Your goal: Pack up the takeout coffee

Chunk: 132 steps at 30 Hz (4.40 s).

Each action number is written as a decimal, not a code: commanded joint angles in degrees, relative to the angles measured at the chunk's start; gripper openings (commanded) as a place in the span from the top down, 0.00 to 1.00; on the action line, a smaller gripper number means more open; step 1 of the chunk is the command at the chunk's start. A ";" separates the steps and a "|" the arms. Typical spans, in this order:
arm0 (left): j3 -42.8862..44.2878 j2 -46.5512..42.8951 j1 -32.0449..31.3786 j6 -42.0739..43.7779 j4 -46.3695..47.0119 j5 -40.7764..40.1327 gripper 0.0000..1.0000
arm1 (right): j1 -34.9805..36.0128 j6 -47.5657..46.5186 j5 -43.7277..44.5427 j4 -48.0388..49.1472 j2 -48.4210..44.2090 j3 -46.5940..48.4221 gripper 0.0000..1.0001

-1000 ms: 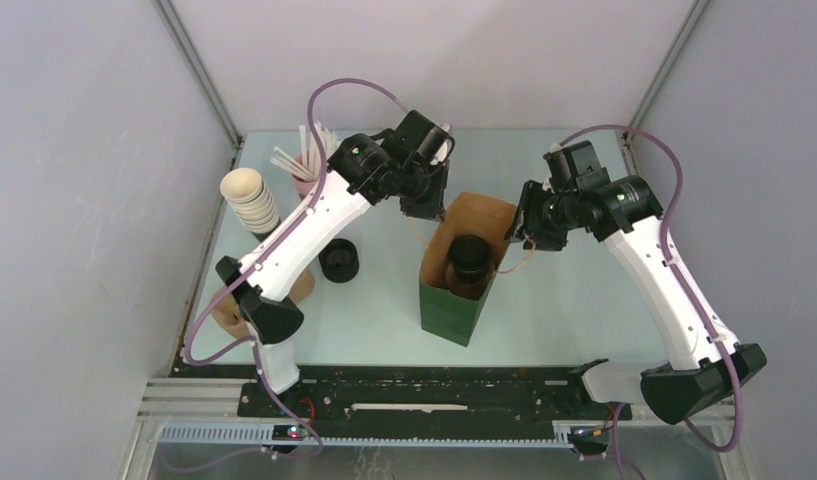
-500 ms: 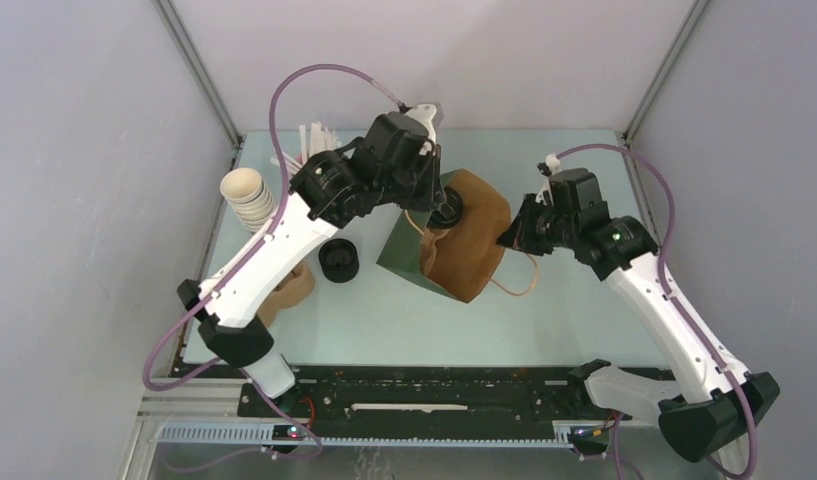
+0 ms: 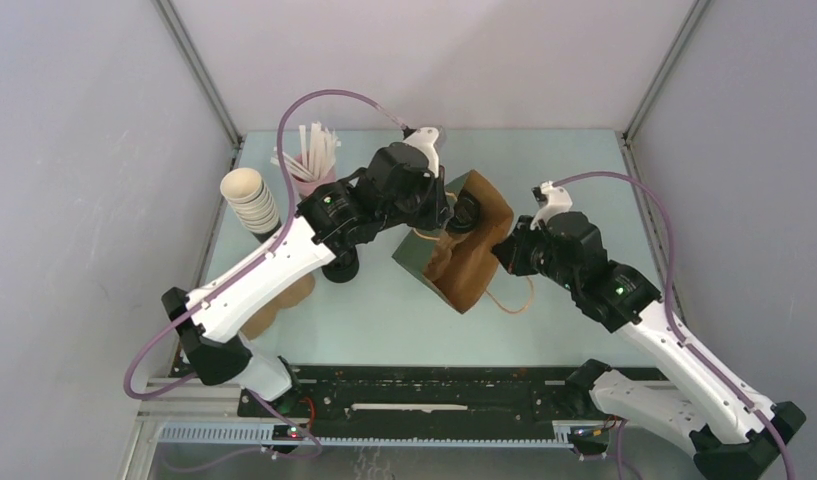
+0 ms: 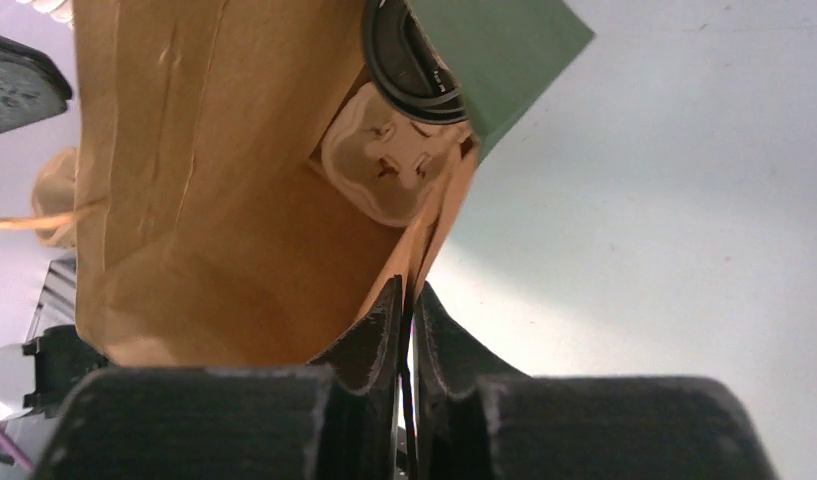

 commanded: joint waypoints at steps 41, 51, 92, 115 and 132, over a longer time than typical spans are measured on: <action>-1.61 3.24 9.37 -3.37 10.62 31.32 1.00 | 6.45 2.05 12.61 -27.09 21.77 35.64 0.56; 3.60 3.89 9.77 -3.12 9.10 32.95 1.00 | 3.03 0.45 11.31 -19.13 22.55 31.99 0.55; 24.10 12.48 16.87 -8.54 -18.96 25.28 0.48 | -0.45 -0.95 4.34 -6.47 18.11 21.49 0.55; 15.44 7.76 17.54 -5.36 -18.89 23.06 0.31 | 1.78 -2.41 2.72 -8.68 22.51 30.70 0.50; 28.42 16.25 19.60 -3.59 -28.75 13.32 0.20 | 3.48 -3.42 3.80 -10.35 25.21 33.21 0.49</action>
